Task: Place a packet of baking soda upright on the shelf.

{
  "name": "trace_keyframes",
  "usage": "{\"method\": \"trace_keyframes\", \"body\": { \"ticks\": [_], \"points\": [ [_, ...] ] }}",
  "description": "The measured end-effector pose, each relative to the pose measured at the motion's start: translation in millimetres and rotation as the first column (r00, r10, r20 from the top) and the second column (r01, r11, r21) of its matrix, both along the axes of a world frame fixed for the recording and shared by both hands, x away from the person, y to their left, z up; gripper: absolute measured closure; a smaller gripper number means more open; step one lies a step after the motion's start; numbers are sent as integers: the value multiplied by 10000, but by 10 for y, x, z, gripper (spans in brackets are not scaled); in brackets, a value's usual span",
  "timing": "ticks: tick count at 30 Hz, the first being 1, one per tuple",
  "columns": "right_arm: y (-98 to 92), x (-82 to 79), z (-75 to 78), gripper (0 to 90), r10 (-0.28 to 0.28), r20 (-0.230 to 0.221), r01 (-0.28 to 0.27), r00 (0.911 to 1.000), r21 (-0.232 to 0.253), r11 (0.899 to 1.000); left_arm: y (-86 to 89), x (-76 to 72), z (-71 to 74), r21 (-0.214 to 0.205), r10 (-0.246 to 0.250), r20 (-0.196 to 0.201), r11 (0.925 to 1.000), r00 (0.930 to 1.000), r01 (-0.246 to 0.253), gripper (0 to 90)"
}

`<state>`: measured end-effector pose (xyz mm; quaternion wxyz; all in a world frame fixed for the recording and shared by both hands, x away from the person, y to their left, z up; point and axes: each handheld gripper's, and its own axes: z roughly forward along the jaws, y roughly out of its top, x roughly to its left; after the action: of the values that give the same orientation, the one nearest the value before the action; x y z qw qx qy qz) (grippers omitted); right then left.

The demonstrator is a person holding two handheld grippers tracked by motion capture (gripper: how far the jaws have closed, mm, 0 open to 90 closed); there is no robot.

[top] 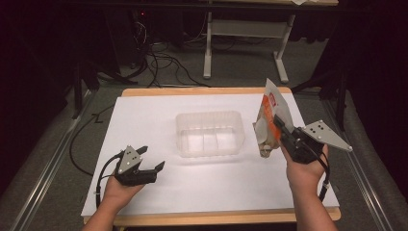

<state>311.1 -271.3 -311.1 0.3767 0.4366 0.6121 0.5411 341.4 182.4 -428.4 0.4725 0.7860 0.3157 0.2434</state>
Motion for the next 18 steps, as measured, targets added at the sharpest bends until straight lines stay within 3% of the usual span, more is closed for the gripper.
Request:
{"method": "trace_keyframes", "body": {
  "ticks": [18],
  "points": [
    [415, 194, 121, 900, 622, 203, -621, 9979, -61, 9980, 31, 4, 12, -140, 51, 64, 9999, 10000, -50, 199]
  ]
}}
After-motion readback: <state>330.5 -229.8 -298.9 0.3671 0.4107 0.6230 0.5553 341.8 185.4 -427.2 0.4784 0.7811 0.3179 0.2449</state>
